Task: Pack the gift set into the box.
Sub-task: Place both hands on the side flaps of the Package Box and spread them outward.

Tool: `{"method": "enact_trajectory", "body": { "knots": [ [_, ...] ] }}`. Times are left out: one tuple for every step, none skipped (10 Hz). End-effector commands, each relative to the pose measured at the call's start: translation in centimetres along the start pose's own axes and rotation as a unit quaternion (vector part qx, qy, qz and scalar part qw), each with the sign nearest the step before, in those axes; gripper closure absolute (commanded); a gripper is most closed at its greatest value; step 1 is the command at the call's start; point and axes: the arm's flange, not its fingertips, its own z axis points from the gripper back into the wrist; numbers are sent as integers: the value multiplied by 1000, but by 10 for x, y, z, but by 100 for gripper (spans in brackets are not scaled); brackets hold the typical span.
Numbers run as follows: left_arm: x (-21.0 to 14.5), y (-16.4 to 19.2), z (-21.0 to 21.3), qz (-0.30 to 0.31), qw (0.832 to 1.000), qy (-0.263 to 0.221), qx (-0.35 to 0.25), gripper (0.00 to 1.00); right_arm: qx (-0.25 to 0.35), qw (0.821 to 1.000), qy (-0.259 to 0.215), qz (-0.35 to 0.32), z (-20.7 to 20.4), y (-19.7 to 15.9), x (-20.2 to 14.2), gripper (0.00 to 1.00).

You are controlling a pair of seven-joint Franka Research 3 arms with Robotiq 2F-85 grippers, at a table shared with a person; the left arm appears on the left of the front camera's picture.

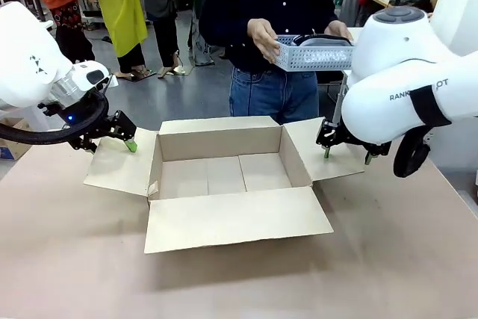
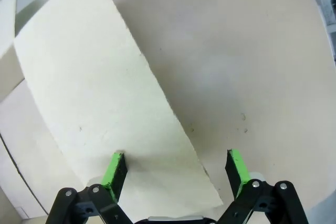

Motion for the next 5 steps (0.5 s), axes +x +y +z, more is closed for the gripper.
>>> {"method": "enact_trajectory", "body": {
  "knots": [
    [-1,-1,2,4,1000,-2,9,0,-20,1000,-8,-2,10,6,3,0],
    [-1,-1,2,4,1000,-2,9,0,-20,1000,-8,-2,10,6,3,0],
    [-1,-1,2,4,1000,-2,9,0,-20,1000,-8,-2,10,6,3,0],
    [-1,-1,2,4,1000,-2,9,0,-20,1000,-8,-2,10,6,3,0],
    [-1,-1,2,4,1000,-2,9,0,-20,1000,-8,-2,10,6,3,0]
  ]
}}
